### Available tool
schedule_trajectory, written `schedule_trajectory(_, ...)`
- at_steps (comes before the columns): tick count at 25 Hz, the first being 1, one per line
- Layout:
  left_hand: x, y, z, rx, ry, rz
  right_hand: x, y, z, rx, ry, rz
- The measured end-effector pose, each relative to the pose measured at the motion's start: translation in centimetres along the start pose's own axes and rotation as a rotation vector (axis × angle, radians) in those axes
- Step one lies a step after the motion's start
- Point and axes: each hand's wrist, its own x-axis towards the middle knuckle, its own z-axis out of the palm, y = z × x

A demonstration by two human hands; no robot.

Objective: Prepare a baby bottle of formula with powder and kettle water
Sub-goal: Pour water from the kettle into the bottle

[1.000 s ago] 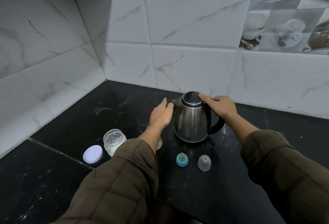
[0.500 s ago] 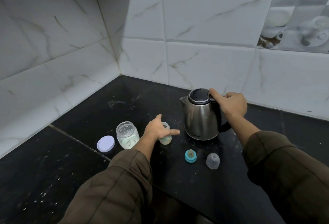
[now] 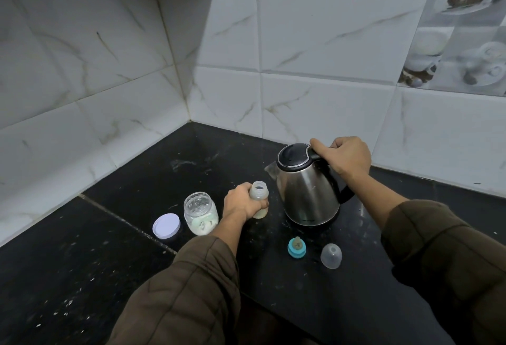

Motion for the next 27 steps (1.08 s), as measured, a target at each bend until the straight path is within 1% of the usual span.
schedule_trajectory(6, -0.4, 0.3, -1.3, -0.046, 0.057, 0.083, 0.0, -2.2, -0.1, -0.083, -0.012, -0.113)
schedule_trajectory(11, -0.5, 0.4, -2.5, -0.047, 0.083, 0.113, -0.1, -3.6, 0.0, -0.174, -0.02, -0.197)
schedule_trajectory(18, -0.4, 0.4, -3.1, 0.05, 0.073, 0.132, -0.1, -4.5, 0.4, -0.272, -0.03, -0.241)
schedule_trajectory(27, -0.2, 0.4, -3.0, 0.067, 0.035, 0.125, -0.1, -4.8, 0.4, -0.347, -0.049, -0.241)
